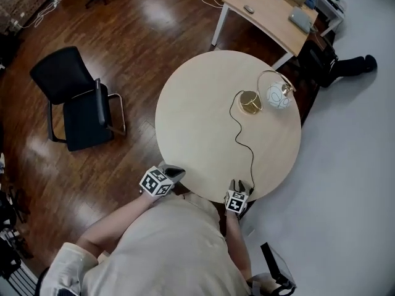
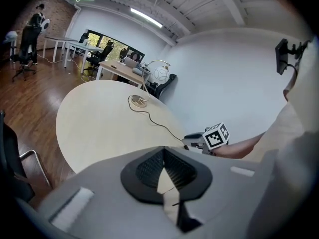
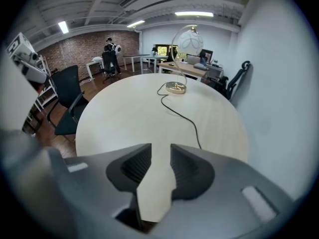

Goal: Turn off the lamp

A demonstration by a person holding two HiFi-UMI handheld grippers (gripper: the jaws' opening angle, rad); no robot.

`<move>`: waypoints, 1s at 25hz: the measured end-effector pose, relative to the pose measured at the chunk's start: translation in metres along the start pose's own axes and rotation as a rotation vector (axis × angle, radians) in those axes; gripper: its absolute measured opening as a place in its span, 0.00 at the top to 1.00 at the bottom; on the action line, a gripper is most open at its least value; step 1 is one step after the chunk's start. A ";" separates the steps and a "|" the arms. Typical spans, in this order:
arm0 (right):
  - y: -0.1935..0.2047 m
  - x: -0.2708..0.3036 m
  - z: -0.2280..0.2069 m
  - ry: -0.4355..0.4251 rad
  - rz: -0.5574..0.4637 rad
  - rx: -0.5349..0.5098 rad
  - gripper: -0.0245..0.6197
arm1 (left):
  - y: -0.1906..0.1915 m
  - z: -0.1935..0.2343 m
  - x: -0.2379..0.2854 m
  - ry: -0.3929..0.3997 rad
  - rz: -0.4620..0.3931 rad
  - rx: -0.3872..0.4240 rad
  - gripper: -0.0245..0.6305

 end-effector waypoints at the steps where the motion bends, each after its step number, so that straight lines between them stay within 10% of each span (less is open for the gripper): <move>1: -0.002 0.000 0.007 0.003 0.007 -0.011 0.78 | 0.002 0.004 -0.004 0.011 -0.008 -0.004 0.96; 14: 0.025 -0.050 0.044 0.100 0.085 0.011 0.78 | 0.038 0.059 -0.018 0.114 -0.010 -0.025 0.96; 25: 0.033 -0.098 0.040 0.136 -0.118 0.170 0.79 | -0.001 0.041 -0.030 0.106 -0.029 0.131 0.96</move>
Point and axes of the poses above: the fingertips, and each gripper's own axes: x forward along the fingers, z to its left, y out of its underside, the point moved 7 cm from there along -x, backward along the fingers, and after that the axes turned 1 degree about z, right-handed, at the moved point
